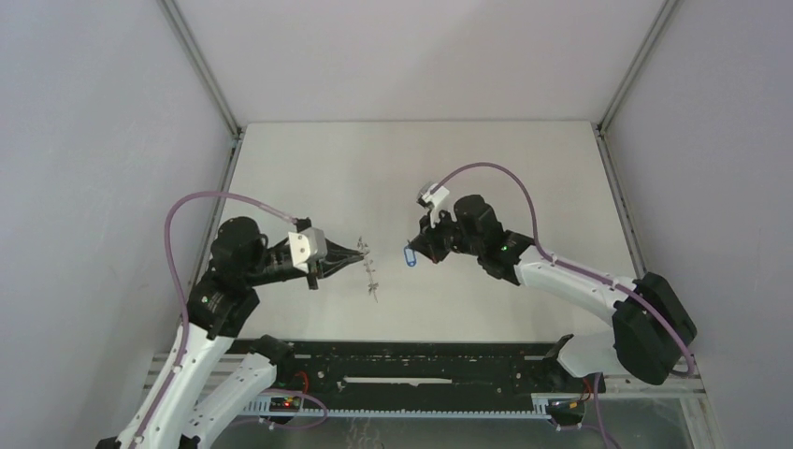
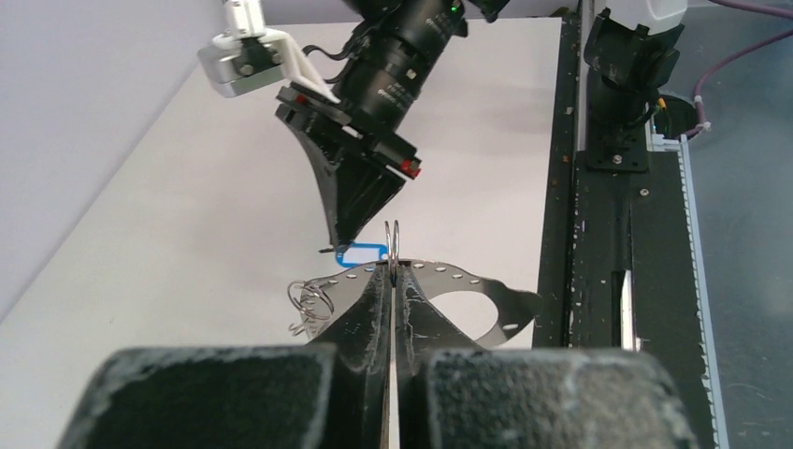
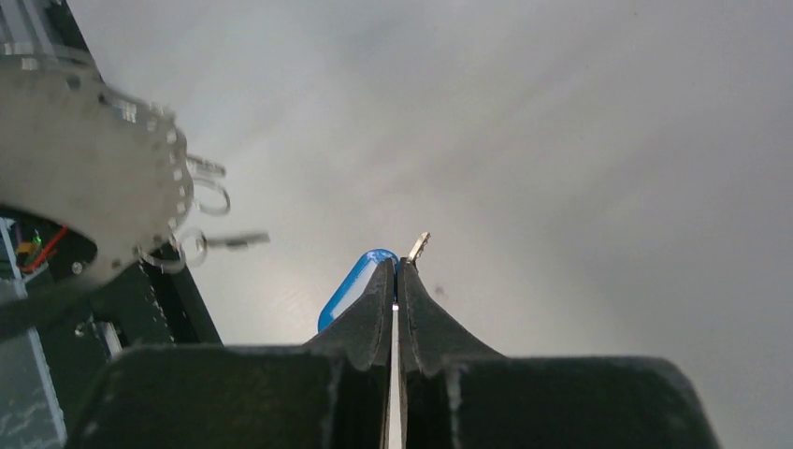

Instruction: Put the keys on the keyring

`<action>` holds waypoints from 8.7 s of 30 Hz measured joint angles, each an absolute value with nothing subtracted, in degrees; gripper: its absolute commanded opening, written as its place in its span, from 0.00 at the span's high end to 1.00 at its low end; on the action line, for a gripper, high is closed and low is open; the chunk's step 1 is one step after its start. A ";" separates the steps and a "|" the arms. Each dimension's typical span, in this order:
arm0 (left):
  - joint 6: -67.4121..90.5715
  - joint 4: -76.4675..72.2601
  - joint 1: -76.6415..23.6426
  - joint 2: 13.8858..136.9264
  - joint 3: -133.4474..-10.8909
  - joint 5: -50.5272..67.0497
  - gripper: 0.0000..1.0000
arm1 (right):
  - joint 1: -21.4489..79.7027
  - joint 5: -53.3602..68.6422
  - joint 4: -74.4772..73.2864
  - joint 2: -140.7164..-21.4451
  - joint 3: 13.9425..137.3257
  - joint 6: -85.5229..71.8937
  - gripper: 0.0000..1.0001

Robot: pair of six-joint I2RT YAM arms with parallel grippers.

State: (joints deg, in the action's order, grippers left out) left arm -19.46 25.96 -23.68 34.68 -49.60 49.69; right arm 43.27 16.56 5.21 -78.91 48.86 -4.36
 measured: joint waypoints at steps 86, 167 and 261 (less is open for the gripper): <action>-16.01 20.21 -13.30 48.62 -53.87 57.41 1.00 | 39.59 0.60 -7.16 -95.09 46.46 -68.03 1.00; -38.28 36.67 -30.06 50.52 -56.29 64.73 1.00 | 47.11 66.46 -11.51 -67.42 62.41 44.69 1.00; -33.36 32.21 -30.26 50.85 -56.27 64.69 1.00 | 44.45 63.86 -11.68 -68.77 62.41 44.71 1.00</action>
State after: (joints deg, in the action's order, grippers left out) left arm -33.36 32.21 -30.26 50.85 -56.27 64.69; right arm 44.45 63.86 -11.68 -68.77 62.41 44.71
